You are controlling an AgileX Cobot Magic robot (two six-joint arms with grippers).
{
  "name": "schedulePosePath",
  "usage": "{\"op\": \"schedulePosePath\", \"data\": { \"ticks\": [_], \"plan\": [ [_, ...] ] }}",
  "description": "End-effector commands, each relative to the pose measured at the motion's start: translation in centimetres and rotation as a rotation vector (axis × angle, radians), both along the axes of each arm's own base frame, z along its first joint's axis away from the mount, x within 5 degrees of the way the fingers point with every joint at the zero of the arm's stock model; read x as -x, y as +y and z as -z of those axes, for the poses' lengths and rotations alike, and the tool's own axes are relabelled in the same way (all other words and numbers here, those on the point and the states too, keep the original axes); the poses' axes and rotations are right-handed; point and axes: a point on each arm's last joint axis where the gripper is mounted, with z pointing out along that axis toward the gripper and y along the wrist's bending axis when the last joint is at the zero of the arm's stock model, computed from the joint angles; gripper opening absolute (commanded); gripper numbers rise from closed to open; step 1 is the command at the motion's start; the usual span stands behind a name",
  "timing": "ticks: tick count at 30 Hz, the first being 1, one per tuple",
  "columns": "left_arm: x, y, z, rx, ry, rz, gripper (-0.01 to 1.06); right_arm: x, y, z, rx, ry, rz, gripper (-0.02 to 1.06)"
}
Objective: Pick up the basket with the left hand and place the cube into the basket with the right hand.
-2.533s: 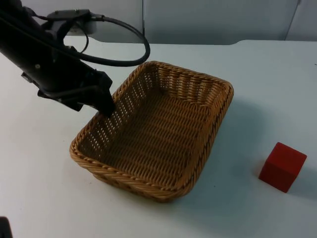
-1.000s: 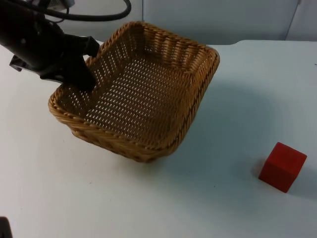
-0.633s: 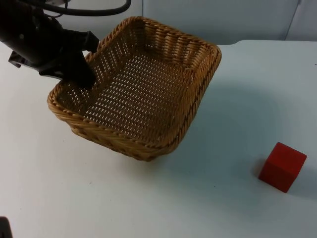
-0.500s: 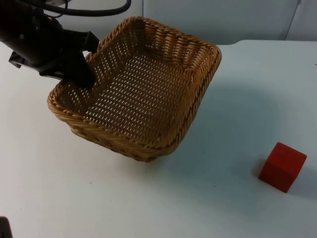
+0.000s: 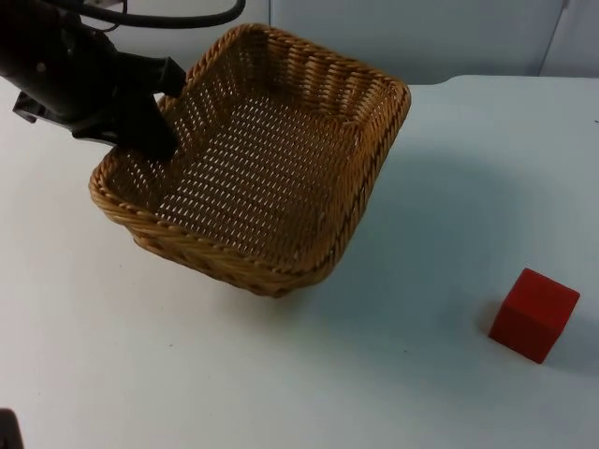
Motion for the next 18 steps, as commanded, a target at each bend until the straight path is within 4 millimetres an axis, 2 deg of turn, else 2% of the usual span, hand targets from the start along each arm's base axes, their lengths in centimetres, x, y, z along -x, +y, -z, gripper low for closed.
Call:
{"op": "schedulePosePath", "data": {
  "ticks": [1,15,18],
  "plan": [
    [-0.2,-0.1,-0.8,0.026,-0.017,-0.022,0.00,-0.1,0.0,0.1,0.003,-0.010,0.001,0.00],
    [-0.2,-0.1,-0.8,0.026,-0.017,-0.022,0.00,0.0,-0.3,-0.3,0.047,-0.030,0.017,0.00],
    [-0.2,-0.1,-0.8,0.026,-0.017,-0.022,0.00,-1.2,-1.1,-2.5,0.160,-0.157,0.061,0.00]
  ]
}}
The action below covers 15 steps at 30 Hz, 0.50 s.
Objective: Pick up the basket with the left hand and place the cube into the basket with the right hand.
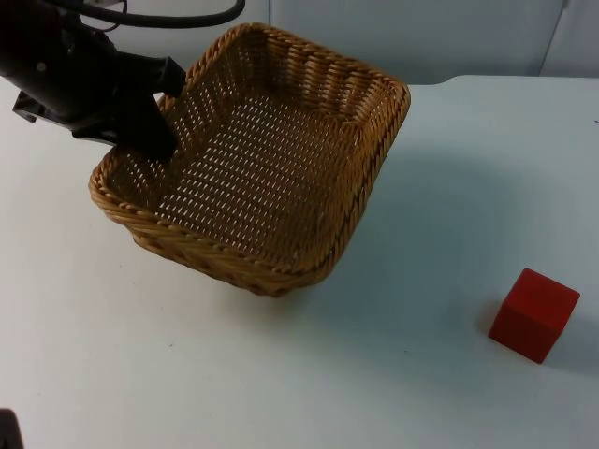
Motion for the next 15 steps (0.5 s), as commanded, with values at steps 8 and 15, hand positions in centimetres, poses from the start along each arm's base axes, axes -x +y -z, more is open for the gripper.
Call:
{"op": "schedulePosePath", "data": {
  "ticks": [8,15],
  "plan": [
    [-0.1,-0.1,-0.8,0.026,-0.016,-0.021,0.00,-7.7,-1.0,-2.8,0.095,-0.078,-0.024,0.00],
    [-0.1,-0.1,-0.8,0.026,-0.016,-0.021,0.00,-16.5,-1.7,1.6,-0.007,0.307,-0.047,0.03]
  ]
}}
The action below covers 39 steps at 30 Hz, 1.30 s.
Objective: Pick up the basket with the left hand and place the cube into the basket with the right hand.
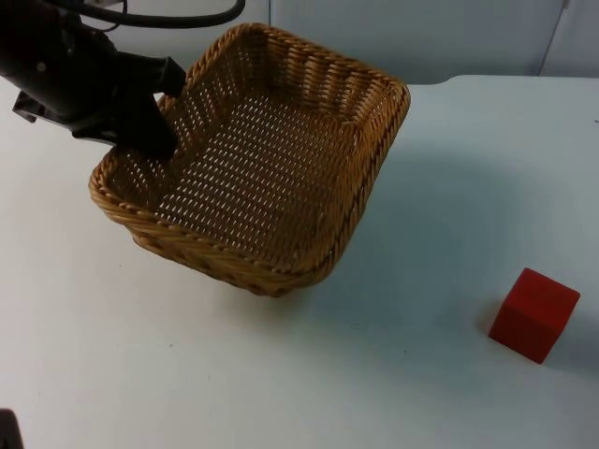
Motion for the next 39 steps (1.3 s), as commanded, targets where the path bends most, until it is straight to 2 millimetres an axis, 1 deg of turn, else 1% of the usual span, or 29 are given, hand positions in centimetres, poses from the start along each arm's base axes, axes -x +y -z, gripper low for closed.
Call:
{"op": "schedulePosePath", "data": {
  "ticks": [1,2,4,6,7,9,10,11,12,13,14,16,17,18,20,22,23,24,29,30,32,35,39],
  "plan": [
    [-0.1,-0.1,-0.8,0.026,-0.016,-0.021,0.00,-3.8,-0.4,1.9,-0.045,0.150,0.004,0.07],
    [-0.1,-0.1,-0.8,0.026,-0.016,-0.021,0.00,-3.8,-0.4,1.9,-0.045,0.150,0.004,0.07],
    [-0.1,-0.1,-0.8,0.026,-0.016,-0.021,0.00,-5.8,-0.2,3.1,-0.037,0.277,-0.033,0.18],
    [-0.1,-0.1,-0.8,0.026,-0.016,-0.021,0.00,-7.6,0.7,4.0,-0.015,0.385,-0.104,0.36],
    [-0.1,-0.1,-0.8,0.026,-0.016,-0.021,0.00,-7.6,0.7,4.0,-0.015,0.385,-0.104,0.36],
    [-0.1,-0.1,-0.8,0.026,-0.016,-0.021,0.00,-9.4,2.2,4.9,0.011,0.471,-0.204,0.56],
    [-0.1,-0.1,-0.8,0.026,-0.016,-0.021,0.00,-10.6,3.4,5.2,0.032,0.500,-0.281,0.71],
    [-0.1,-0.1,-0.8,0.026,-0.016,-0.021,0.00,-11.3,4.5,5.7,0.059,0.522,-0.349,0.78],
    [-0.1,-0.1,-0.8,0.026,-0.016,-0.021,0.00,-11.6,5.0,5.8,0.076,0.531,-0.386,0.82],
    [-0.1,-0.1,-0.8,0.026,-0.016,-0.021,0.00,-11.6,5.0,5.8,0.076,0.531,-0.386,0.82],
    [-0.1,-0.1,-0.8,0.026,-0.016,-0.021,0.00,-12.4,6.5,6.4,0.123,0.556,-0.490,0.91],
    [-0.1,-0.1,-0.8,0.026,-0.016,-0.021,0.00,-13.0,8.3,7.2,0.147,0.581,-0.594,0.99],
    [-0.2,-0.1,-0.8,0.026,-0.017,-0.023,0.00,-13.1,9.3,7.7,0.147,0.598,-0.646,1.02],
    [-0.2,-0.1,-0.8,0.026,-0.017,-0.023,0.00,-13.1,9.3,7.7,0.147,0.598,-0.646,1.02],
    [-0.2,-0.1,-0.8,0.026,-0.017,-0.023,0.00,-13.2,10.6,8.8,0.142,0.626,-0.726,1.05],
    [-0.2,-0.1,-0.8,0.026,-0.017,-0.023,0.00,-13.3,11.4,9.9,0.141,0.662,-0.766,1.04],
    [-0.2,-0.1,-0.8,0.026,-0.017,-0.023,0.00,-13.4,11.5,10.4,0.141,0.676,-0.769,1.04],
    [-0.2,-0.1,-0.8,0.026,-0.017,-0.023,0.00,-13.4,11.5,10.4,0.141,0.676,-0.769,1.04],
    [-0.2,-0.1,-0.8,0.026,-0.017,-0.023,0.00,-13.6,11.9,12.6,0.139,0.756,-0.780,1.04],
    [-0.2,-0.1,-0.8,0.026,-0.017,-0.023,0.00,-13.6,11.9,12.6,0.139,0.756,-0.780,1.04],
    [-0.2,-0.1,-0.8,0.026,-0.017,-0.023,0.00,-13.8,12.0,13.4,0.138,0.775,-0.779,1.04],
    [-0.2,-0.1,-0.8,0.026,-0.017,-0.023,0.00,-14.1,12.1,14.5,0.138,0.784,-0.776,1.04],
    [-0.2,-0.1,-0.8,0.026,-0.017,-0.023,0.00,-14.5,12.2,15.2,0.142,0.768,-0.771,1.04]
  ]
}}
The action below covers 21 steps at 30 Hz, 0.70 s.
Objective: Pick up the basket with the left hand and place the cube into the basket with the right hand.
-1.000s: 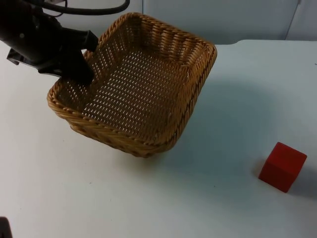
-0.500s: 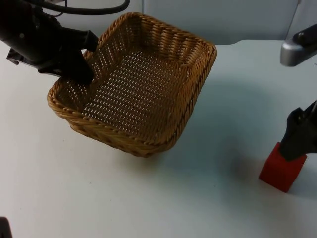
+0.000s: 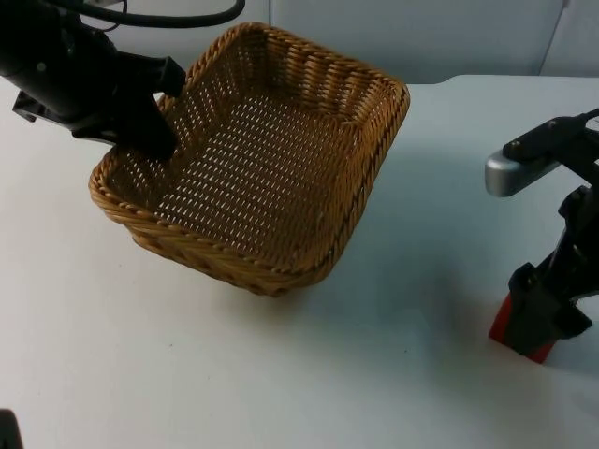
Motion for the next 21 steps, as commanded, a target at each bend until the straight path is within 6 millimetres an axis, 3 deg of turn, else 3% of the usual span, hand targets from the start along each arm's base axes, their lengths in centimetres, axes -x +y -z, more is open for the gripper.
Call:
{"op": "schedulePosePath", "data": {
  "ticks": [1,7,9,11,12,13,14,16,17,19,21],
  "plan": [
    [-0.1,-0.1,-0.8,0.027,-0.015,-0.020,0.00,-0.6,0.3,0.4,-0.008,-0.031,-0.005,1.04],
    [-0.1,-0.1,-0.8,0.027,-0.015,-0.020,0.00,-0.9,0.4,1.8,-0.003,-0.023,0.000,1.04],
    [-0.1,-0.1,-0.8,0.027,-0.015,-0.020,0.00,-1.0,0.4,2.5,0.001,-0.017,0.001,0.99],
    [-0.1,-0.1,-0.8,0.027,-0.015,-0.020,0.00,-1.2,0.4,3.0,0.001,-0.022,0.013,0.82],
    [-0.1,-0.1,-0.8,0.027,-0.015,-0.020,0.00,-1.4,0.5,3.1,-0.003,-0.035,0.022,0.66],
    [-0.1,-0.1,-0.8,0.027,-0.015,-0.020,0.00,-1.4,0.5,3.1,-0.003,-0.035,0.022,0.66],
    [-0.1,-0.1,-0.8,0.027,-0.015,-0.020,0.00,-1.6,0.5,3.0,-0.010,-0.057,0.033,0.51],
    [-0.1,-0.1,-0.8,0.027,-0.015,-0.020,0.00,-2.3,0.5,2.7,-0.018,-0.115,0.068,0.08],
    [-0.1,-0.1,-0.8,0.027,-0.015,-0.020,0.00,-2.8,0.5,2.3,-0.010,-0.138,0.083,0.00],
    [-0.1,-0.1,-0.8,0.027,-0.015,-0.020,0.00,-3.4,0.5,1.6,0.004,-0.153,0.089,0.00],
    [-0.1,-0.1,-0.8,0.027,-0.015,-0.020,0.00,-4.8,0.4,-0.4,0.060,-0.196,0.103,0.00]
  ]
}}
